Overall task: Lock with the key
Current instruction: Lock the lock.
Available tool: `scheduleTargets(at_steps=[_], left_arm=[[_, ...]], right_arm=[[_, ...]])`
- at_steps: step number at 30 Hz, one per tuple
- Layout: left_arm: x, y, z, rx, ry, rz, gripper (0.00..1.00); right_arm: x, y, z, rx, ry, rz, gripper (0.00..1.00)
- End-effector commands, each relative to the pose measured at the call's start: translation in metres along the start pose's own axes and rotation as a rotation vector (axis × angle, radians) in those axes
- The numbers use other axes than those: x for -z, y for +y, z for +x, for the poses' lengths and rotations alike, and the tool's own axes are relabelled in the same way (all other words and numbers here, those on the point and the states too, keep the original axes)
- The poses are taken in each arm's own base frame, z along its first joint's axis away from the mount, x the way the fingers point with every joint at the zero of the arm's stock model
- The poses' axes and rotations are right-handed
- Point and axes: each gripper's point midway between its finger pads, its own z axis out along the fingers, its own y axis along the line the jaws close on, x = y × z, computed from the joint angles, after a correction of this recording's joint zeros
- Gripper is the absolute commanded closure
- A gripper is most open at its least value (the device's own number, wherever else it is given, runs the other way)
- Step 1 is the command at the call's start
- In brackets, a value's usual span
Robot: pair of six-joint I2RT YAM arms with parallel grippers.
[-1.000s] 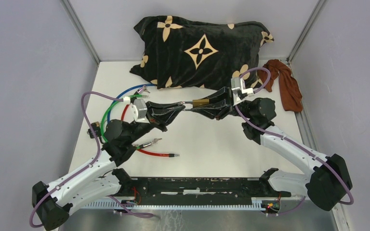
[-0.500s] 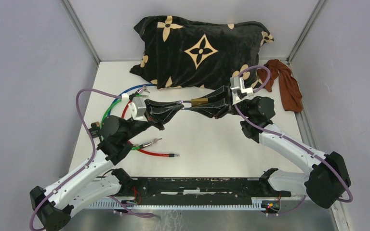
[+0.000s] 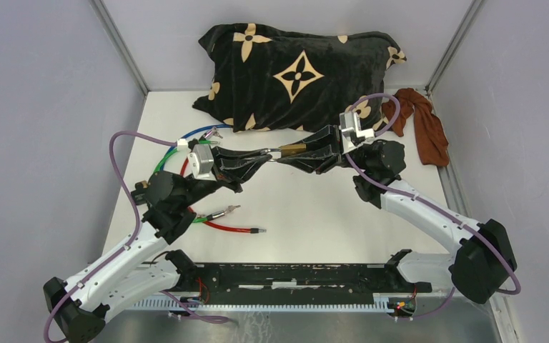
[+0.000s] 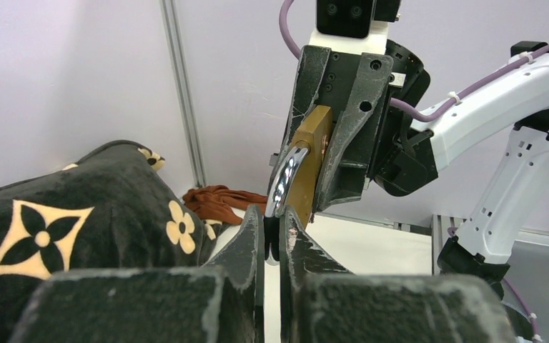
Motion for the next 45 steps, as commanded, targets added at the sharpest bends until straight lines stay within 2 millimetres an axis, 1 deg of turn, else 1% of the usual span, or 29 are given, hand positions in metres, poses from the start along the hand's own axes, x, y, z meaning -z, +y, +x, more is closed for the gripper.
scheduleTargets(at_steps=[1, 6, 11, 17, 22, 24, 25, 26, 28, 35, 36, 37, 38, 39, 41, 42, 43, 44, 45], left_arm=[[0.017, -0.117, 0.060, 0.253, 0.243, 0.557, 0.98], [0.016, -0.116, 0.064, 0.269, 0.261, 0.547, 0.98], [0.016, -0.112, 0.063, 0.250, 0.250, 0.522, 0.98], [0.021, -0.089, 0.060, 0.210, 0.228, 0.411, 0.98], [0.030, -0.074, 0.060, 0.195, 0.218, 0.345, 0.98], [0.034, -0.071, 0.060, 0.193, 0.214, 0.332, 0.96], [0.035, -0.070, 0.060, 0.193, 0.212, 0.325, 0.94], [0.036, -0.069, 0.060, 0.192, 0.207, 0.318, 0.89], [0.038, -0.065, 0.059, 0.193, 0.201, 0.297, 0.84], [0.043, -0.053, 0.053, 0.203, 0.179, 0.231, 0.81], [0.044, -0.051, 0.051, 0.203, 0.176, 0.224, 0.81], [0.045, -0.050, 0.051, 0.204, 0.175, 0.217, 0.86], [0.045, -0.048, 0.051, 0.204, 0.172, 0.207, 0.96], [0.045, -0.047, 0.050, 0.204, 0.171, 0.200, 0.98], [0.046, -0.043, 0.050, 0.204, 0.168, 0.178, 0.98], [0.047, -0.040, 0.051, 0.204, 0.168, 0.162, 0.98], [0.048, -0.036, 0.052, 0.204, 0.168, 0.143, 0.98], [0.049, -0.033, 0.051, 0.199, 0.165, 0.124, 0.98], [0.051, -0.030, 0.053, 0.196, 0.167, 0.112, 0.98]], right_arm=[[-0.023, 0.014, 0.093, -0.234, 0.192, -0.045, 1.00], [-0.028, 0.015, 0.086, -0.224, 0.181, -0.063, 1.00], [-0.023, 0.019, 0.080, -0.195, 0.196, -0.056, 1.00], [-0.007, 0.024, 0.072, -0.149, 0.229, -0.024, 1.00], [-0.002, 0.032, 0.058, -0.125, 0.227, -0.031, 1.00], [-0.001, 0.034, 0.050, -0.111, 0.211, -0.025, 1.00], [-0.001, 0.034, 0.047, -0.107, 0.204, -0.018, 1.00], [0.000, 0.035, 0.042, -0.101, 0.190, -0.015, 1.00], [0.000, 0.038, 0.037, -0.102, 0.173, -0.017, 1.00], [0.002, 0.041, 0.034, -0.110, 0.161, -0.014, 1.00], [0.002, 0.042, 0.034, -0.111, 0.161, -0.014, 1.00], [0.003, 0.041, 0.035, -0.113, 0.162, -0.013, 1.00], [0.003, 0.042, 0.035, -0.115, 0.162, -0.013, 1.00], [0.003, 0.042, 0.035, -0.117, 0.163, -0.013, 1.00], [0.003, 0.041, 0.037, -0.123, 0.181, -0.015, 1.00], [0.004, 0.042, 0.041, -0.129, 0.204, -0.020, 0.98], [0.004, 0.042, 0.042, -0.125, 0.229, -0.031, 0.80], [0.007, 0.044, 0.047, -0.123, 0.264, -0.049, 0.52], [0.010, 0.045, 0.048, -0.110, 0.289, -0.056, 0.36]])
